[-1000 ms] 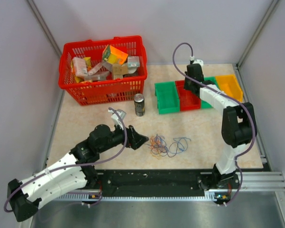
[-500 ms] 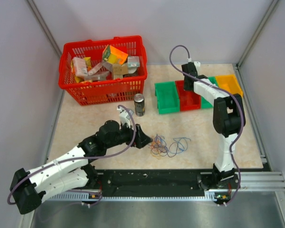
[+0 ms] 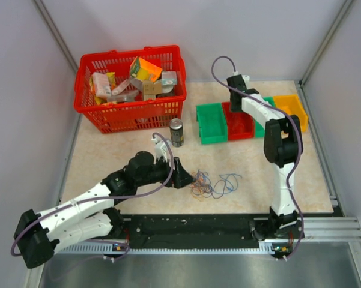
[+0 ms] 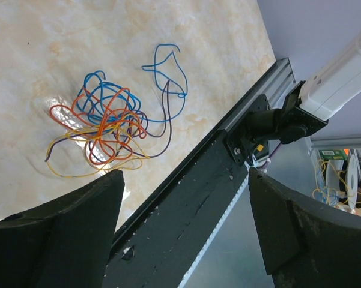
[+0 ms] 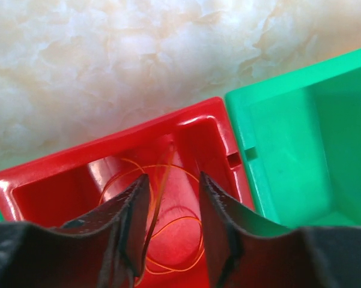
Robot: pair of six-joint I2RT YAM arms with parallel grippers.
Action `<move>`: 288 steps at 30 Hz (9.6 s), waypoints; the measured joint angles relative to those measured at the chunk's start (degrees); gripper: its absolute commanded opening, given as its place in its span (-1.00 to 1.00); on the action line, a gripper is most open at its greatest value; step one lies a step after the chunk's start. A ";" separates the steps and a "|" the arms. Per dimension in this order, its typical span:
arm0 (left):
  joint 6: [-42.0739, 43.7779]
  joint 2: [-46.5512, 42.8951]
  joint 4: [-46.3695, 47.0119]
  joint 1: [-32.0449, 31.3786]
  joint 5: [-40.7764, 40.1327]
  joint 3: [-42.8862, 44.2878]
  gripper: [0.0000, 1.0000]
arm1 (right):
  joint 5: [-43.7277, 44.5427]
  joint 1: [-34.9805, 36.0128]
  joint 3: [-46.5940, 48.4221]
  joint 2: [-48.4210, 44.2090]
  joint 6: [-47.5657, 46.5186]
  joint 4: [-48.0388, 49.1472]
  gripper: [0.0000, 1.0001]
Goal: Untangle the cables
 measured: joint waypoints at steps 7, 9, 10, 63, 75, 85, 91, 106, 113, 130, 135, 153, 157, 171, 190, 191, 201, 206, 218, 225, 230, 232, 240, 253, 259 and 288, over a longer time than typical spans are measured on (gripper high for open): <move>-0.57 4.98 -0.22 0.00 3.17 0.44 0.77 | -4.90 0.07 -0.52 -1.01 -1.25 -3.13 0.40; -0.57 7.13 -0.15 0.00 4.13 0.85 0.77 | -6.12 0.07 -3.45 -3.87 -1.11 -3.58 0.50; -0.57 7.85 -0.11 0.00 4.52 0.94 0.76 | -6.64 0.13 -5.20 -5.66 -1.05 -3.82 0.52; 26.93 8.87 -8.13 -0.50 -3.37 18.69 -1.00 | -39.01 15.63 -87.65 -64.08 27.45 36.04 -0.18; 26.75 -12.17 -5.29 -0.50 -20.02 20.31 -1.00 | -32.17 15.63 -88.32 -65.64 27.87 31.56 -1.00; 26.53 -13.35 -10.27 -0.50 -33.22 19.63 -1.00 | -28.81 15.61 -88.06 -75.41 23.91 24.13 0.22; 25.86 -13.09 -10.67 -0.50 -33.05 19.63 -1.00 | -43.12 16.92 -85.85 -71.45 17.38 35.78 0.49; 24.59 -14.47 -13.55 -0.50 -30.71 19.63 -1.00 | -50.03 29.42 -75.36 -35.26 17.94 77.66 0.34; 24.09 -17.09 -13.92 -0.50 -30.03 19.63 -1.00 | -47.58 33.62 -73.29 -25.40 21.11 87.45 0.24; 23.28 -18.60 -14.34 -0.50 -29.35 19.63 -1.00 | -38.66 35.71 -67.10 -14.14 35.15 89.57 -0.38; 23.30 -18.62 -14.47 -0.50 -29.31 19.63 -1.00 | -40.37 36.41 -66.60 -12.17 37.53 91.97 -1.00; 12.57 -26.23 -26.60 -0.50 -64.87 13.49 -1.00 | -9.01 30.97 -91.34 -82.14 39.54 45.24 -1.00; 10.97 -31.89 -27.58 -0.50 -72.52 12.26 -1.00 | 3.48 27.87 -88.37 -105.96 39.12 21.75 -1.00; 8.26 -34.14 -30.25 -0.50 -80.15 11.23 -1.00 | 25.68 27.36 -68.39 -112.83 24.94 -2.25 -1.00; 5.53 -22.14 -24.70 -0.50 -59.80 3.78 -1.00 | 11.65 9.81 -52.24 -80.15 13.75 5.99 -1.00; 6.40 -21.53 -23.76 -0.50 -57.61 3.43 -1.00 | 8.33 5.14 -51.12 -78.40 13.81 7.17 -1.00; 11.67 -14.78 -15.74 -0.50 -39.19 0.98 -1.00 | -16.41 -17.94 -36.06 -54.97 16.94 12.35 -1.00; 14.29 -13.29 -11.65 -0.50 -30.34 -1.11 -1.00 | -18.29 -19.26 -30.49 -46.01 15.67 14.93 -1.00; 17.59 -7.58 -3.76 -0.50 -17.88 -1.11 -1.00 | -18.73 -19.34 -29.83 -31.87 10.97 18.60 -1.00; 17.22 -6.36 -1.99 -0.50 -12.81 -1.11 -1.00 | -19.10 -19.37 -29.64 -31.71 9.90 19.19 -1.00; 15.32 -4.70 -3.76 -0.50 -10.43 0.70 -1.00 | -18.14 -19.37 -24.87 -27.06 9.97 15.45 -1.00; 14.14 -3.26 -4.70 -0.50 -9.62 2.12 -1.00 | -16.28 -19.37 -24.79 -26.51 9.97 13.64 -0.99; 7.48 -1.44 -6.86 -0.50 -5.05 3.10 -1.00 | -14.99 -19.30 -17.97 -19.87 6.47 8.17 -0.41; -3.78 1.62 -4.13 -0.52 -1.38 3.06 -1.00 | -15.19 -17.16 -21.62 -24.06 2.95 -0.72 0.56; -6.51 9.29 -1.22 -1.31 0.70 3.63 -1.00 | -14.80 -17.11 -25.86 -33.46 3.28 -1.29 0.58; -2.97 21.62 5.22 -5.07 5.11 8.07 -1.00 | -25.88 -28.52 -53.77 -39.65 14.19 28.63 -0.45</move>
